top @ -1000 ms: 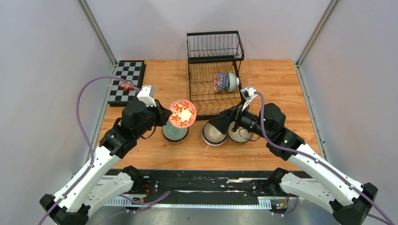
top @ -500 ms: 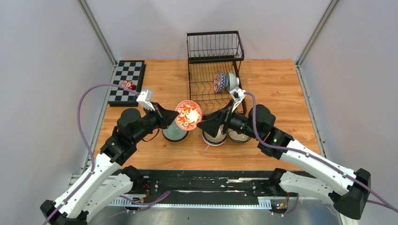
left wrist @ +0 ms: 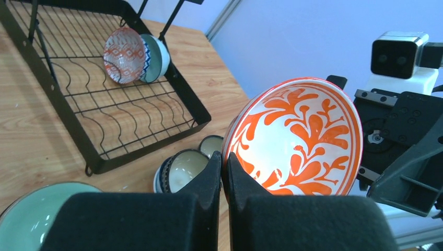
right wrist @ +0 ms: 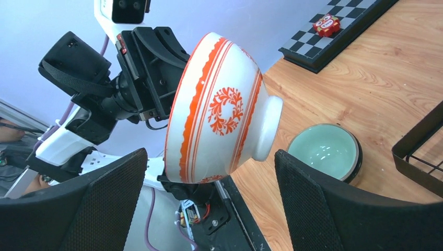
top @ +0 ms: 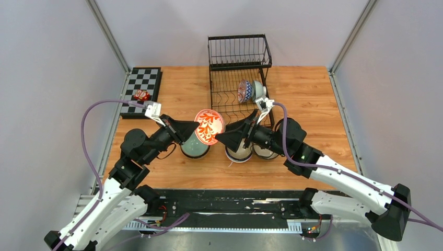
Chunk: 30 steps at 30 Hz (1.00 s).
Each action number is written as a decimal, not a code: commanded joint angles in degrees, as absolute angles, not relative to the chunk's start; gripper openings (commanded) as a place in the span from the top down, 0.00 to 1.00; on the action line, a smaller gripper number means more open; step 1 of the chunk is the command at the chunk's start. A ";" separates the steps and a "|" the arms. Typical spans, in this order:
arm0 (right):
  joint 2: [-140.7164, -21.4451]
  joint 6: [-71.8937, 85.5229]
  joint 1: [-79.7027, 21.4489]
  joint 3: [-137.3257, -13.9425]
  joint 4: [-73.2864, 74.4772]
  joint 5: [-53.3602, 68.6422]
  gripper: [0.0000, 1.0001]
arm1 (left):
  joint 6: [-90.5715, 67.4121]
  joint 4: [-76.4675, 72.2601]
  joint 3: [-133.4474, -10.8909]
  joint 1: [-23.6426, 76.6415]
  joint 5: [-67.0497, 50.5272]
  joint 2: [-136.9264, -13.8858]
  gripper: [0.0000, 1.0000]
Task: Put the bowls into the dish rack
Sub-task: Place the bowl in the dish rack.
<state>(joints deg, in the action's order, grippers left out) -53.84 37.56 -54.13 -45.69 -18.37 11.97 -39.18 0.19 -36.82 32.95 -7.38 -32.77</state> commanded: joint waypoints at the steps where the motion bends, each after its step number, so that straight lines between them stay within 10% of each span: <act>1: -53.19 38.67 -55.39 -45.32 -22.73 11.33 0.06 | -41.66 -8.00 -36.21 32.51 -9.16 -31.47 1.00; 30: -52.89 41.08 -57.11 -45.61 -27.18 10.50 0.11 | -43.85 -14.44 -33.80 32.59 -11.37 -30.65 1.00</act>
<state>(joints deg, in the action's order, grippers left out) -52.82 40.23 -56.14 -45.43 -24.56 10.68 -42.30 -8.56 -34.02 32.95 -10.57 -31.24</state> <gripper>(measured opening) 0.891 0.025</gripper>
